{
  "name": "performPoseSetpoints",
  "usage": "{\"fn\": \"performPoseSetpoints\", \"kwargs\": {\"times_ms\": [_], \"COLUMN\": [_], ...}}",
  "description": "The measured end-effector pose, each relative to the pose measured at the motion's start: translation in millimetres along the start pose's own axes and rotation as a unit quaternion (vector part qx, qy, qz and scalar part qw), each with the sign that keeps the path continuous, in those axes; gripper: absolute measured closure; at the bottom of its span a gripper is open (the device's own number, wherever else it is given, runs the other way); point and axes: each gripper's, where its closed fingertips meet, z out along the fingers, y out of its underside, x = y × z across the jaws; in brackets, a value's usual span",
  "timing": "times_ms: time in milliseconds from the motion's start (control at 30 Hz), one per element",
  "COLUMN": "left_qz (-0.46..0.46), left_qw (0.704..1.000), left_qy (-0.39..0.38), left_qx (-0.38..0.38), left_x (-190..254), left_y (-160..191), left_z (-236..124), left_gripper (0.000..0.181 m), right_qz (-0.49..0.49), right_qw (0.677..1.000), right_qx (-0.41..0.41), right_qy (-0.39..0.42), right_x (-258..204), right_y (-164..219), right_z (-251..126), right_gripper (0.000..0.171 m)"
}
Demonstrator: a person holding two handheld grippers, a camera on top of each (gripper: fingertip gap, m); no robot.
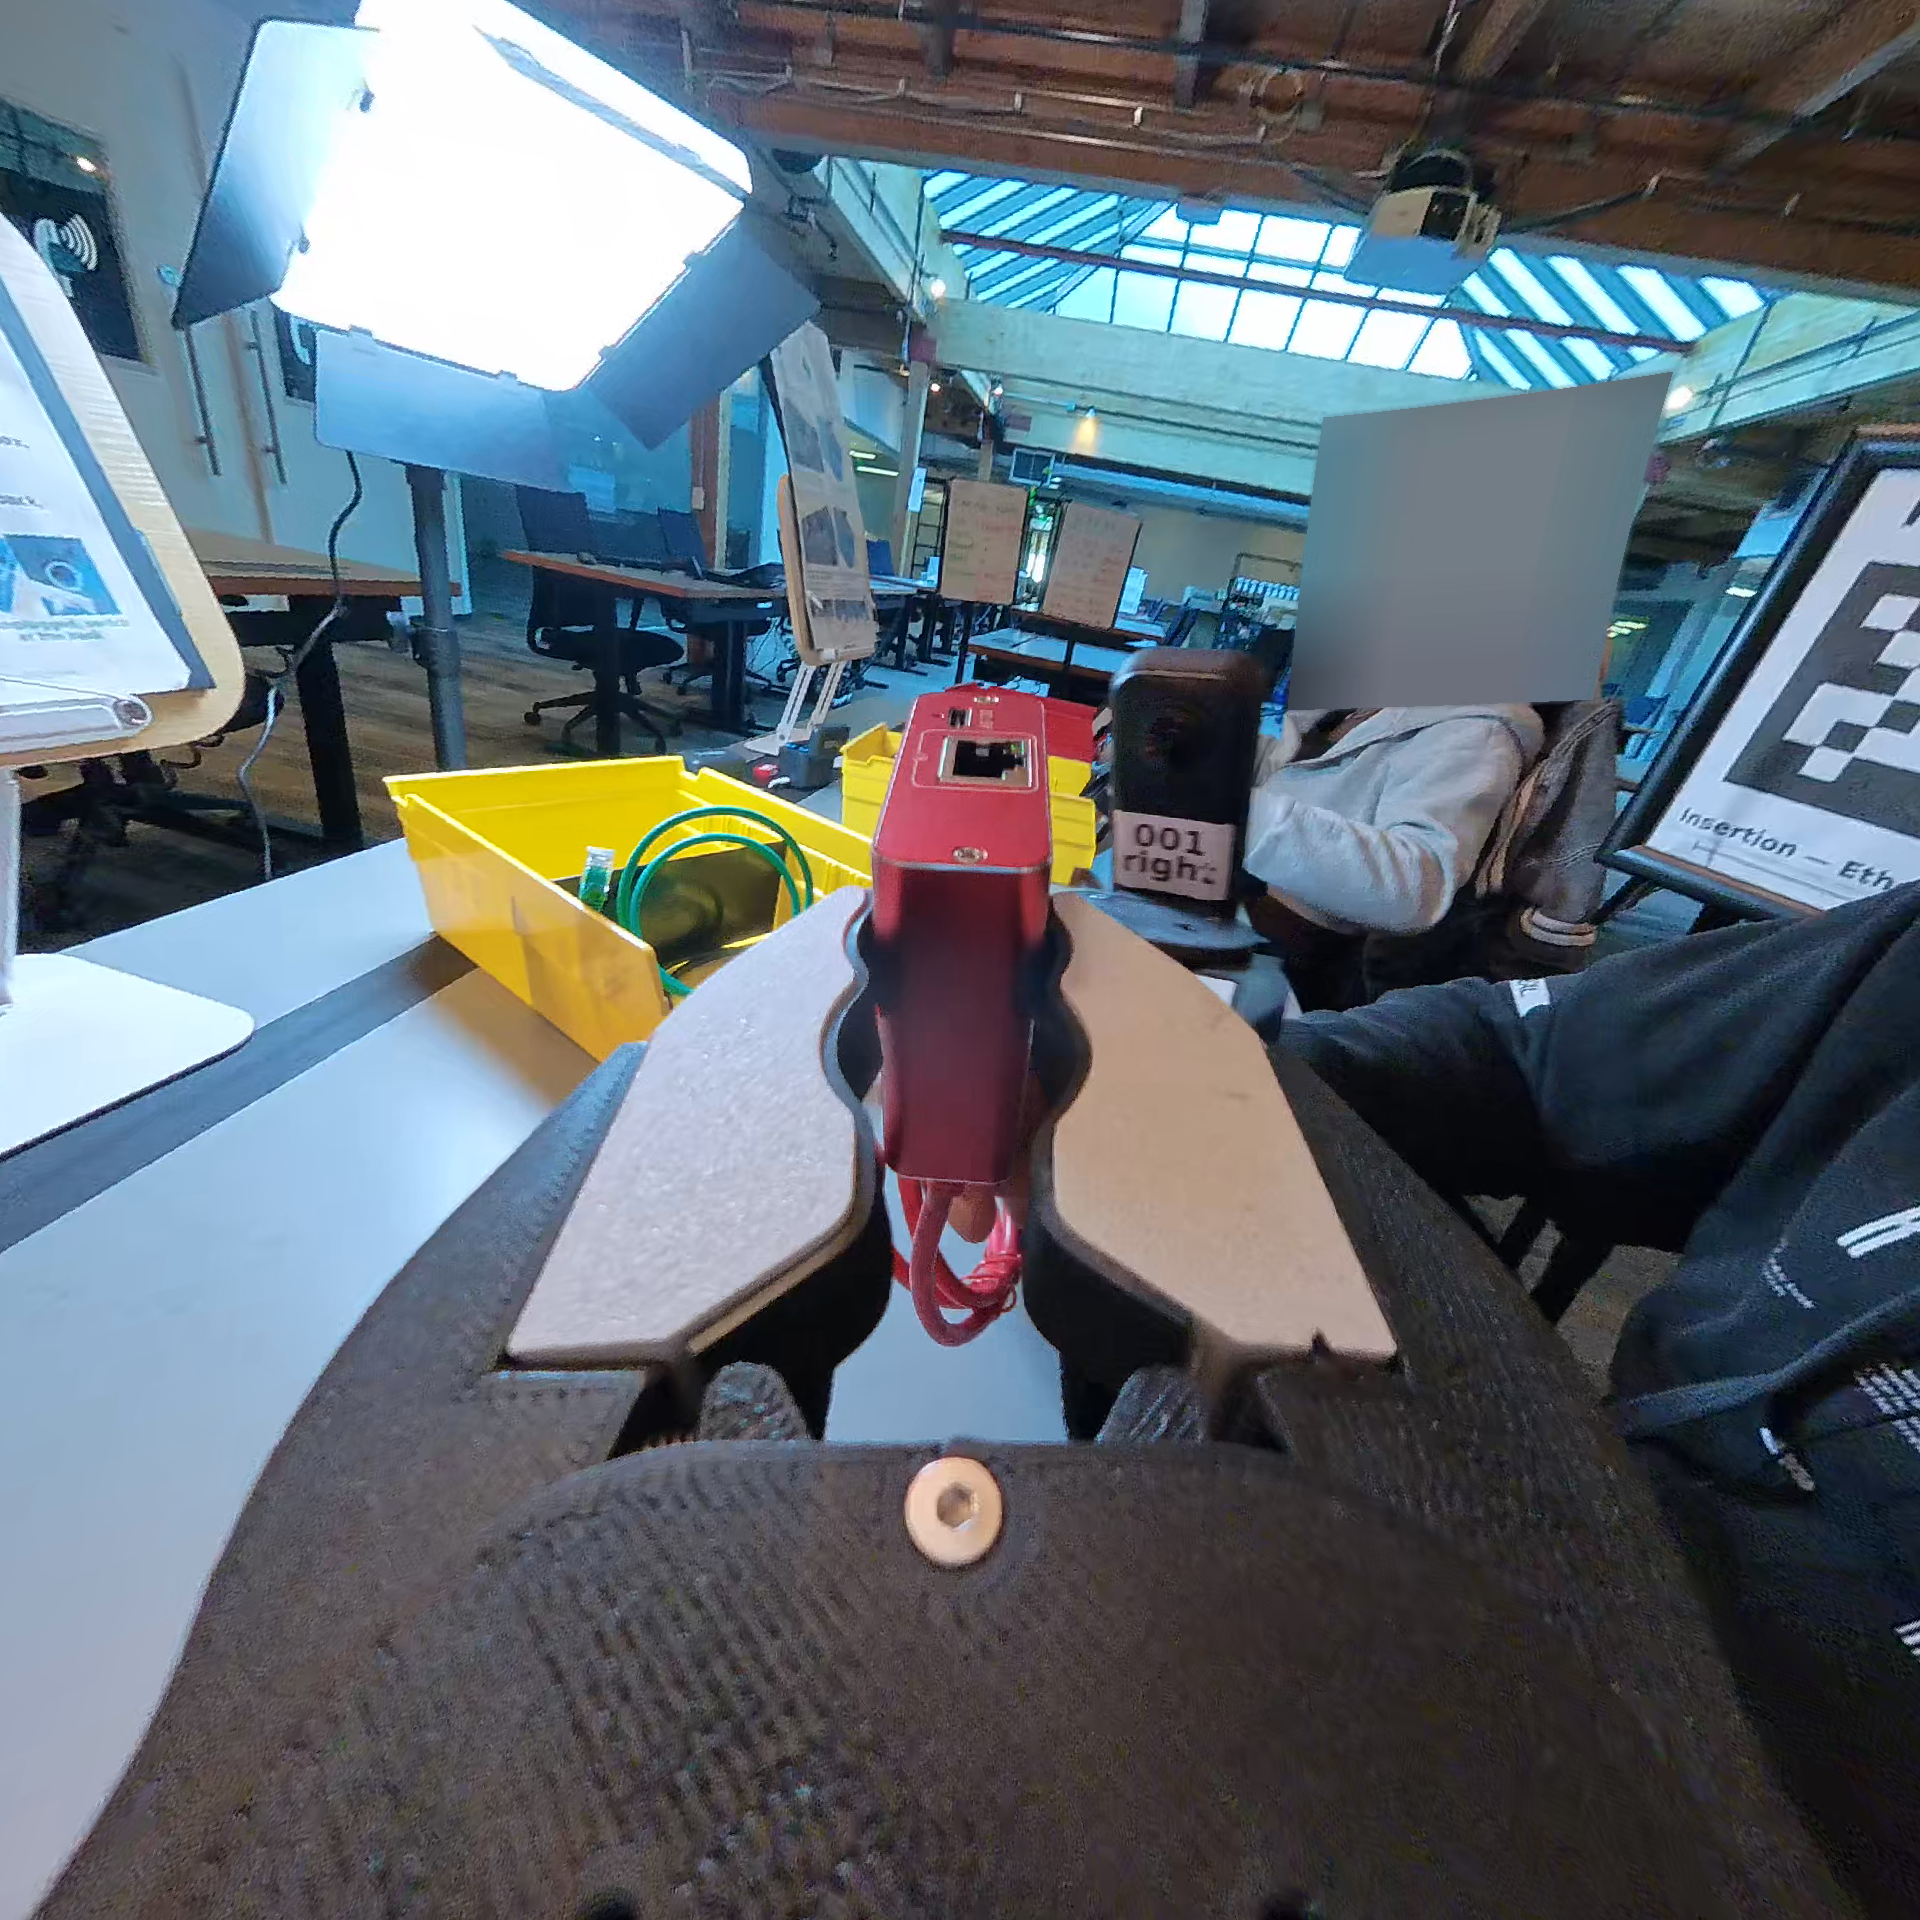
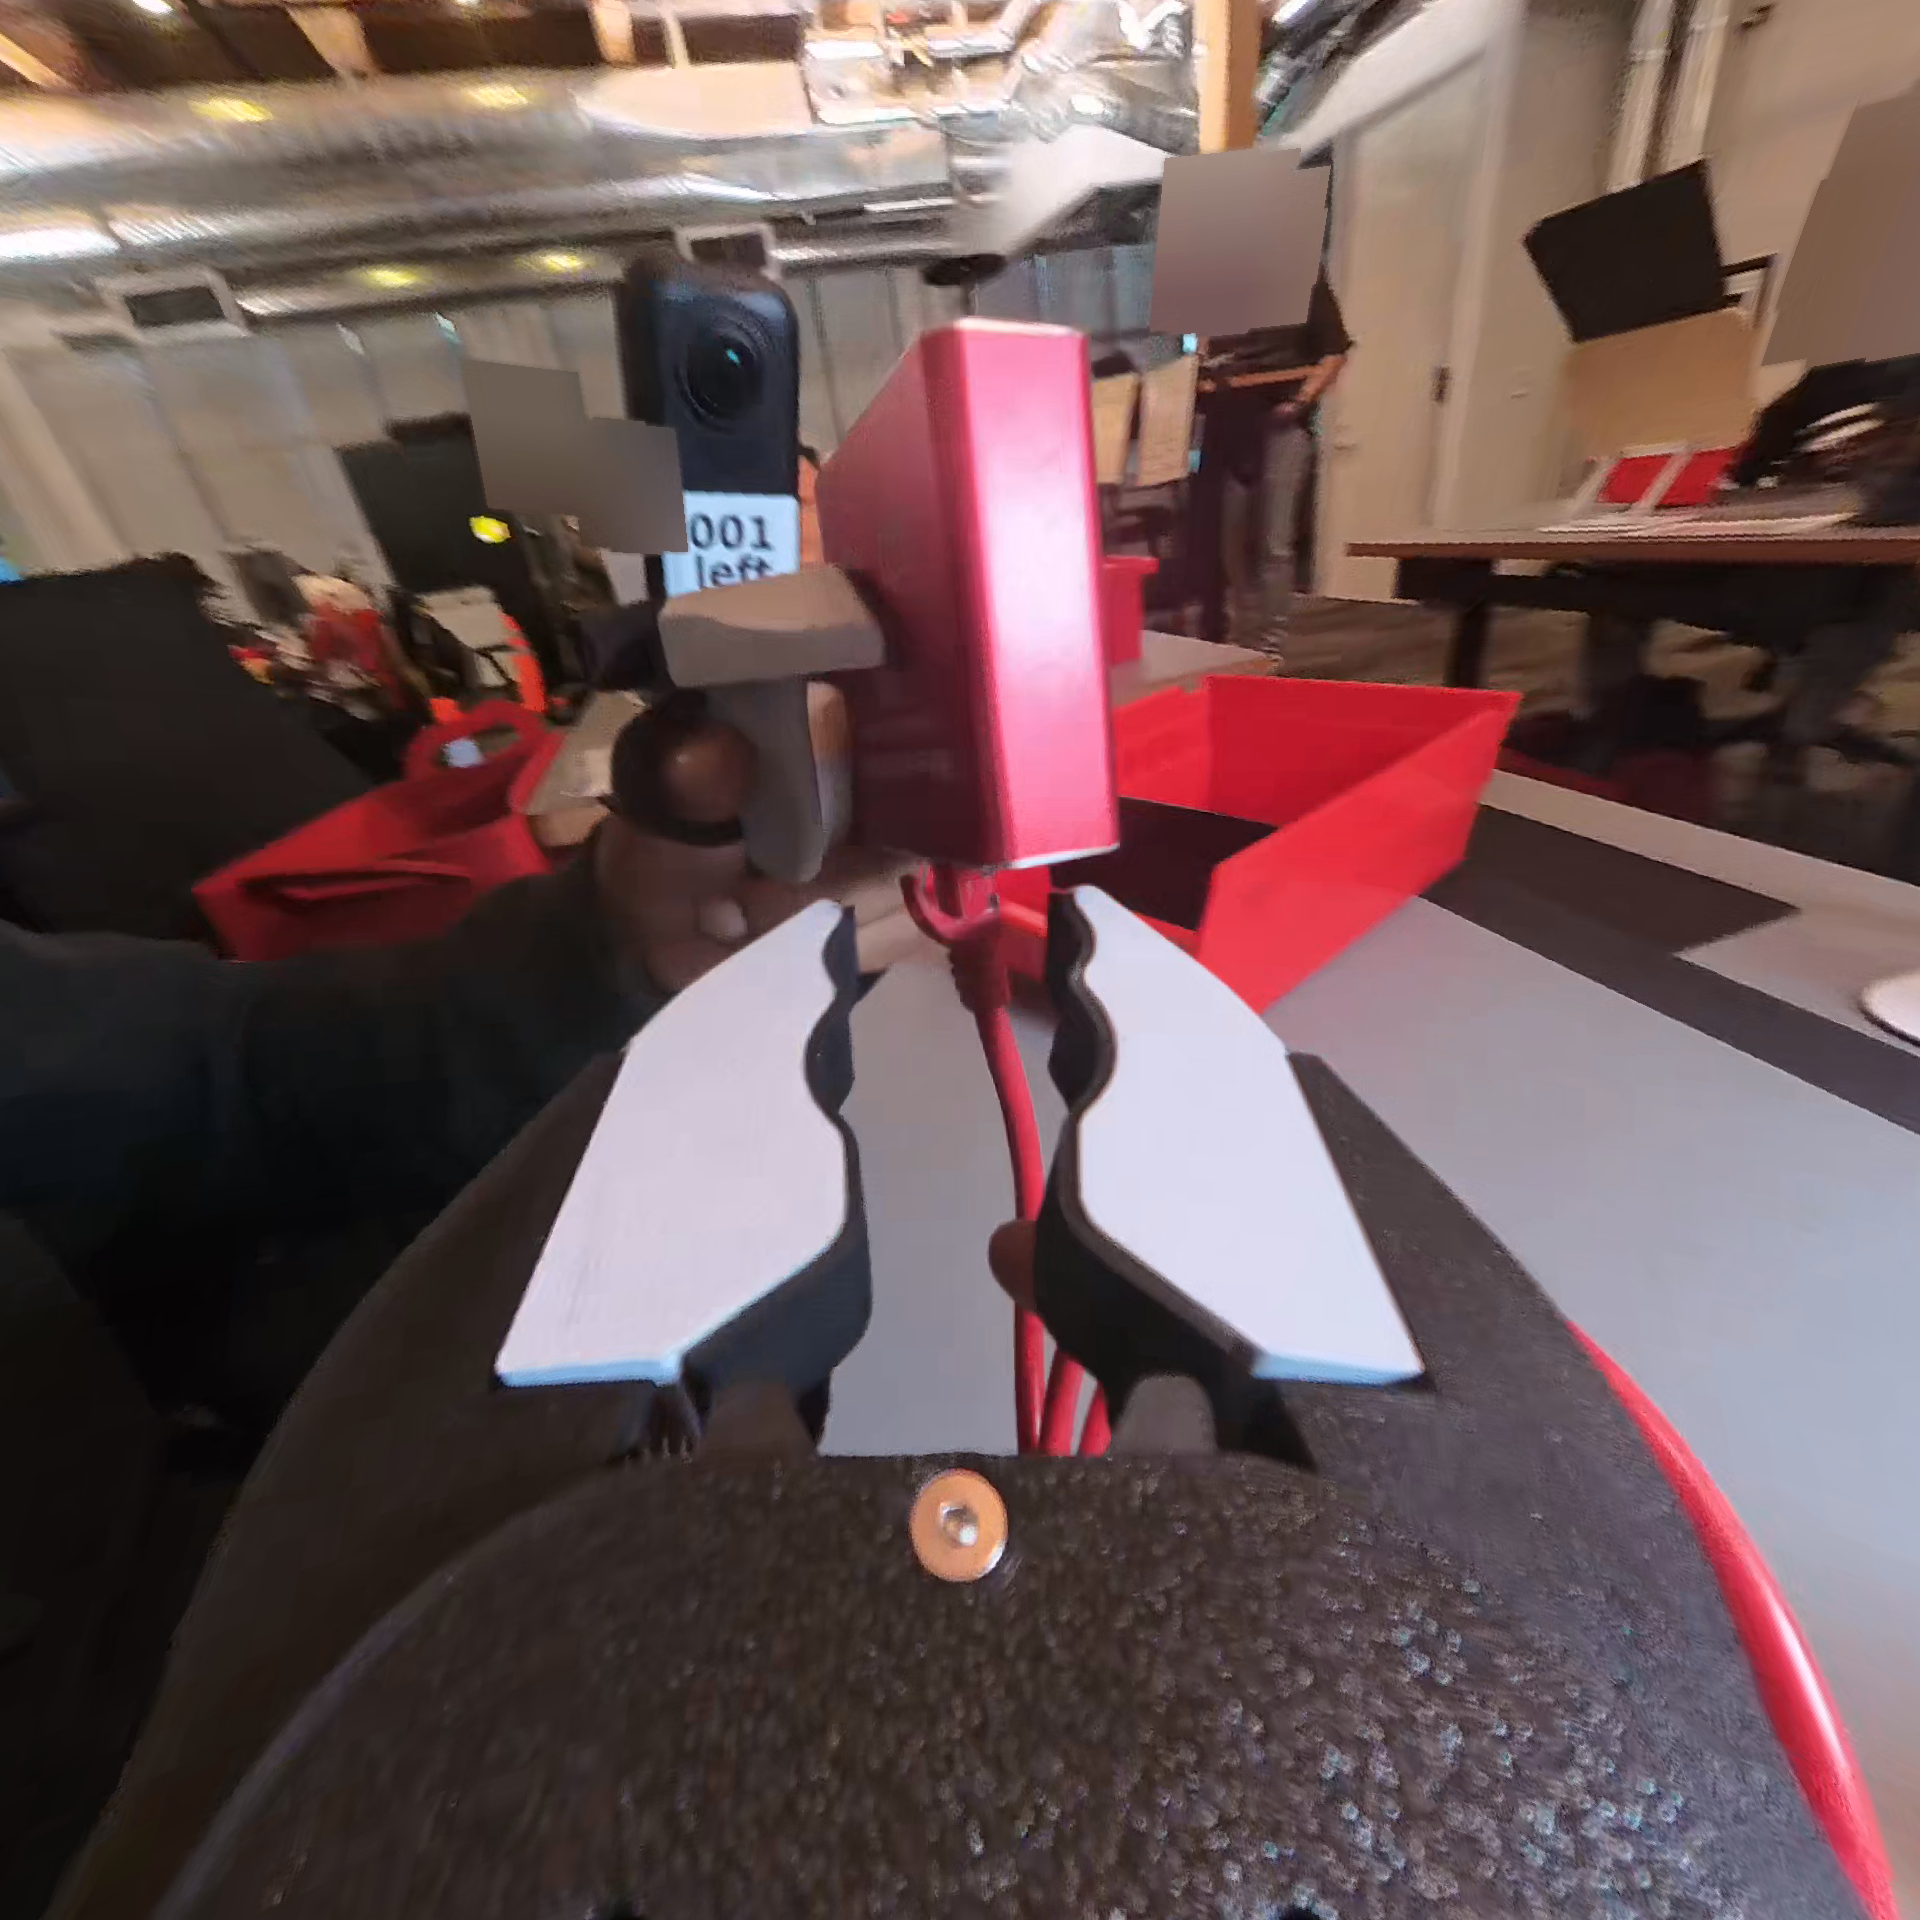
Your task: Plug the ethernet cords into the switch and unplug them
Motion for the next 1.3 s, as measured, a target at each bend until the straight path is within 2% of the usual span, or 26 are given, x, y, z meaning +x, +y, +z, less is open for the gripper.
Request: {"fn": "performPoseSetpoints", "kwargs": {"times_ms": [67, 300, 467, 633, 767, 833, 900, 967, 1067, 1167, 1300], "left_qz": [-0.008, -0.020, -0.019, 0.053, 0.147, 0.182, 0.187, 0.184, 0.093, 0.027, 0.007], "left_qw": [1.000, 1.000, 1.000, 0.998, 0.985, 0.980, 0.981, 0.981, 0.993, 0.995, 0.992], "left_qy": [0.005, 0.013, 0.012, -0.027, -0.070, -0.067, -0.047, -0.063, -0.077, -0.092, -0.129], "left_qx": [0.005, 0.016, 0.015, -0.018, -0.055, -0.044, -0.027, -0.020, -0.003, 0.014, 0.001], "left_x": [1, 3, 3, 2, 0, 8, 23, 18, -8, -34, -62], "left_y": [-1, -2, -1, 6, 14, 10, -2, -10, -13, -9, 9], "left_z": [0, 0, 1, 3, 5, 8, 10, 5, -14, -32, -45], "left_gripper": [0.154, 0.154, 0.154, 0.154, 0.154, 0.153, 0.154, 0.154, 0.154, 0.154, 0.154], "right_qz": [0.017, 0.043, 0.032, 0.008, -0.014, -0.024, 0.029, 0.025, 0.016, 0.012, 0.008], "right_qw": [1.000, 0.997, 0.998, 0.999, 0.996, 0.990, 0.990, 0.987, 0.989, 0.989, 0.990], "right_qx": [0.007, 0.002, -0.004, -0.042, -0.080, -0.122, -0.135, -0.157, -0.133, -0.091, -0.025], "right_qy": [-0.022, -0.061, -0.059, -0.007, 0.028, 0.059, 0.030, -0.001, -0.065, -0.114, -0.138], "right_x": [1, -4, -4, 8, 16, 26, 20, 6, -24, -50, -65], "right_y": [-5, -5, -3, 2, 9, 23, 37, 42, 15, -28, -98], "right_z": [1, 5, 4, 3, 1, 2, 3, 2, -8, -28, -59], "right_gripper": [0.148, 0.152, 0.156, 0.157, 0.157, 0.158, 0.158, 0.158, 0.157, 0.157, 0.158]}}
